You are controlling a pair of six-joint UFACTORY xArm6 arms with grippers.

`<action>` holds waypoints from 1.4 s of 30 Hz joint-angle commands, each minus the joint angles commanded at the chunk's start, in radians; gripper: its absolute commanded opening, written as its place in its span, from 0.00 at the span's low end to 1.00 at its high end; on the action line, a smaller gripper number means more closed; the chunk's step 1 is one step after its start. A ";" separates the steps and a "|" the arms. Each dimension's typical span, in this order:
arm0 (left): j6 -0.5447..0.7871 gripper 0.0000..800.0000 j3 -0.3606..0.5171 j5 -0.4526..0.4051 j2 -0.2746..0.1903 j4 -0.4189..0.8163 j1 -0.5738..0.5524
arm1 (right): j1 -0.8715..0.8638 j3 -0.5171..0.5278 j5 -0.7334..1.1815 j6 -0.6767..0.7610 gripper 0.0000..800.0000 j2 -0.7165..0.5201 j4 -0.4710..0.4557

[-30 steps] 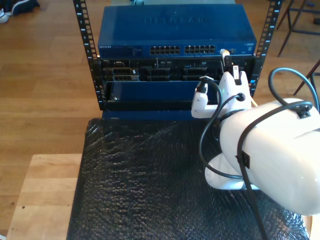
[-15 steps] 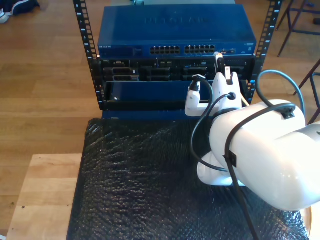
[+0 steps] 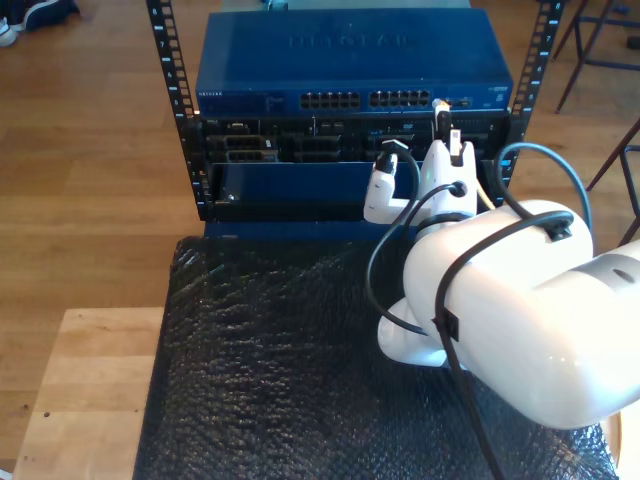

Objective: Grab the cable and plug it in

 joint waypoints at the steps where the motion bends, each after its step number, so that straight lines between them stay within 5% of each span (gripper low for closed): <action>1: 0.000 1.00 0.000 0.000 0.000 0.000 0.000 | 0.000 -0.002 0.000 0.000 0.00 0.000 0.000; 42: 0.000 1.00 0.000 0.002 0.000 0.000 0.000 | 0.052 -0.158 0.026 -0.037 0.00 0.089 0.140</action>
